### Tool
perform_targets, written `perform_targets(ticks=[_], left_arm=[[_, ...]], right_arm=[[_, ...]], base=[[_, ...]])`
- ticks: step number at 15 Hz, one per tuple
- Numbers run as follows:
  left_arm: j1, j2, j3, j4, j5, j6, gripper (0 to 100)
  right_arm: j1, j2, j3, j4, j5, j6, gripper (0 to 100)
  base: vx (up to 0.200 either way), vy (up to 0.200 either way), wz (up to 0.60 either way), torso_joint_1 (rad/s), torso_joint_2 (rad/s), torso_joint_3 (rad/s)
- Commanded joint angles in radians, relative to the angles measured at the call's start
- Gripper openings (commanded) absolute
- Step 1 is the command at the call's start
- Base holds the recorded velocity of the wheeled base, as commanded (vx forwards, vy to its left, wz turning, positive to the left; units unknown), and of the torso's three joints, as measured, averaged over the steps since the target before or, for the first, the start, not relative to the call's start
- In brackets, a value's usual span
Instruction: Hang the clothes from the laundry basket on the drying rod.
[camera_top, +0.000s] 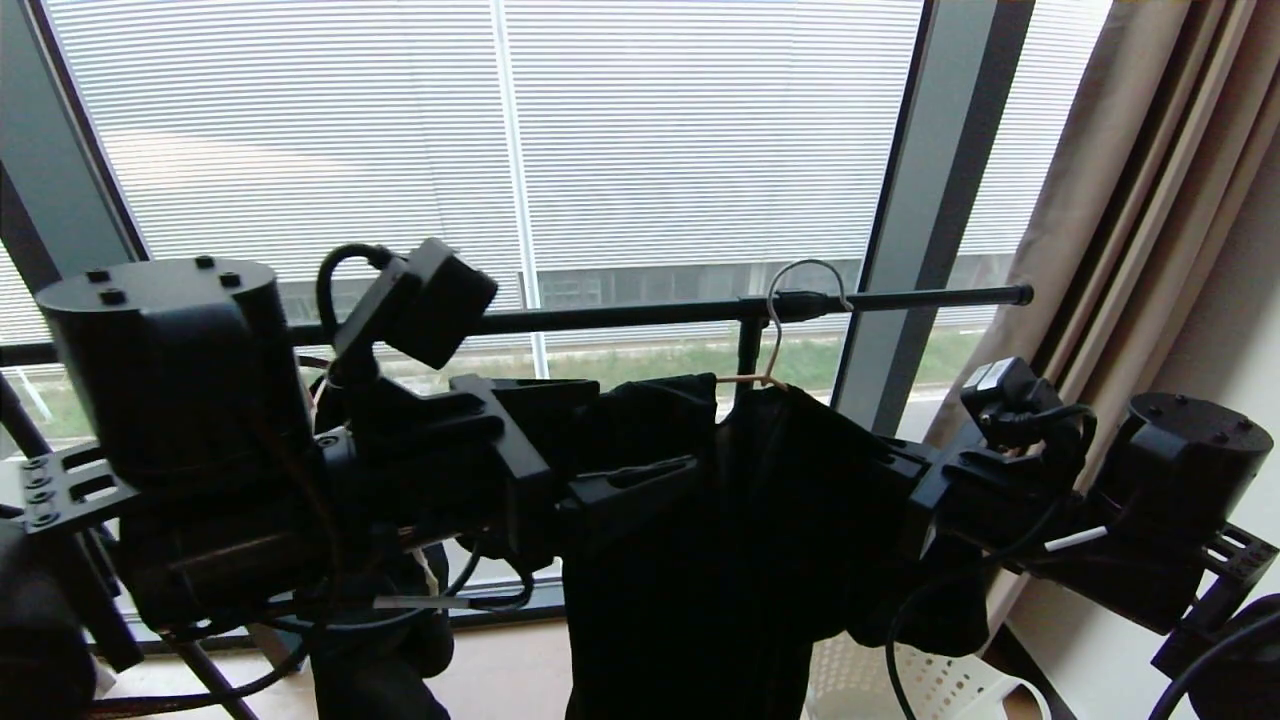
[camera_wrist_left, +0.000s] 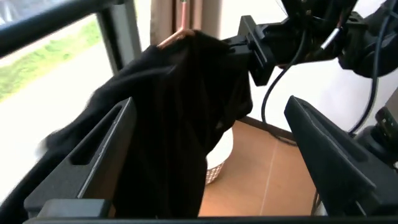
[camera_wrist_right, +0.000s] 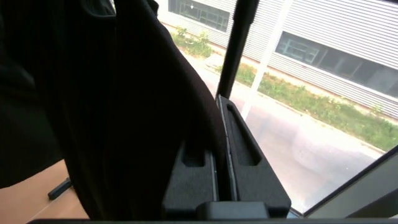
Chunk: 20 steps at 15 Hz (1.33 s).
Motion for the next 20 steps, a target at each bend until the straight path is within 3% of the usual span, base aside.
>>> perform_targets(ticks=[1,3,5,8,9,11,14,20], left_arm=[[0.086,-0.091,0.071,0.002,-0.011,-0.001,100],[0.17,-0.114,0.145,-0.001,-0.057,0.007,100],[0.297,-0.142,0.2,-0.001,-0.21,0.007,100],[0.437,-0.127,0.22,-0.002,-0.351,0.007,100],[0.5,-0.094,0.249,-0.012,-0.446,0.024,100],[0.575,-0.033,0.285,-0.012,-0.524,0.122,100],[0.6,0.05,0.283,-0.013,-0.563,0.199,100],[0.58,0.156,0.259,-0.082,-0.56,0.183,100]], right_arm=[[-0.009,0.009,0.001,-0.001,0.002,-0.001,0],[-0.011,0.009,0.001,-0.001,0.004,0.001,0],[-0.014,0.012,0.003,-0.001,0.004,0.001,0],[-0.02,0.001,0.009,-0.001,0.053,0.001,0],[-0.035,-0.007,0.009,-0.001,0.071,0.001,0],[-0.035,-0.011,0.009,-0.001,0.073,0.001,0],[-0.035,-0.019,0.012,-0.001,0.073,0.001,0],[-0.031,-0.047,0.033,-0.001,0.087,-0.001,0]], base=[[0.0,0.0,0.0,0.0,0.0,0.0],[0.0,0.0,0.0,0.0,0.0,0.0],[0.0,0.0,0.0,0.0,0.0,0.0],[0.0,0.0,0.0,0.0,0.0,0.0],[0.0,0.0,0.0,0.0,0.0,0.0],[0.0,0.0,0.0,0.0,0.0,0.0],[0.0,0.0,0.0,0.0,0.0,0.0],[0.0,0.0,0.0,0.0,0.0,0.0]])
